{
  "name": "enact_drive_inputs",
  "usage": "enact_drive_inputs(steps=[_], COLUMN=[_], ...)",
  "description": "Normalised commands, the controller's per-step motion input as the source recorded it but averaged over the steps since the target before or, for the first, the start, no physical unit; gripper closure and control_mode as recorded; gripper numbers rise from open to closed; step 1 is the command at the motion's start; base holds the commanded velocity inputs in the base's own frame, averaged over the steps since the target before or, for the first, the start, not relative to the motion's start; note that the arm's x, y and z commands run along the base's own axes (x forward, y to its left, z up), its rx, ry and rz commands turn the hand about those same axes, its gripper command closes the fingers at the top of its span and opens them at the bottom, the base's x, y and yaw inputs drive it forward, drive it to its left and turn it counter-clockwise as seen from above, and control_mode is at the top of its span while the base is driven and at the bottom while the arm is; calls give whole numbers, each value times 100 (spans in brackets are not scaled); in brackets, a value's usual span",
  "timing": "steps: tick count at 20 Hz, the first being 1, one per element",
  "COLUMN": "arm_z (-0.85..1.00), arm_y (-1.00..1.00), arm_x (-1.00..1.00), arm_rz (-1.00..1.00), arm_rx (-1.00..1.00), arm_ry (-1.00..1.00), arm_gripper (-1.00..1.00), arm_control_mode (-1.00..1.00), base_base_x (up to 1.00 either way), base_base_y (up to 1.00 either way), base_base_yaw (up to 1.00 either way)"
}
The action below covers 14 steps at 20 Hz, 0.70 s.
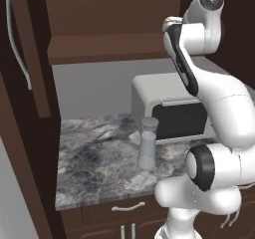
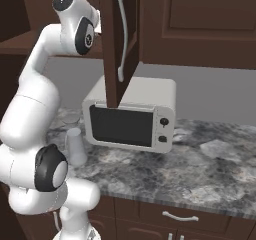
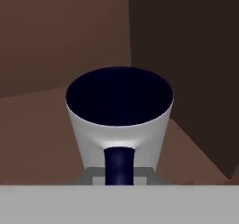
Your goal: There is a tray on the dining counter. Grab the cup, mug, and pitcher and place them on the tray. The pitcher may be placed next to the tray if it cannot fit the tray.
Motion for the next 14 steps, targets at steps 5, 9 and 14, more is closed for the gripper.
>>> enact_drive_inputs(steps=[5,9,14], arm_z=[0,0,0], arm_y=[28,42,41], arm_x=[-100,-100,-100], arm_rz=[0,0,7], arm_rx=[-3,-2,-3], arm_ry=[-3,0,0], arm_gripper=[100,100,100], arm_control_mode=[-100,-100,-100], base_base_x=[0,0,0], base_base_y=[0,0,0], base_base_yaw=[0,0,0])
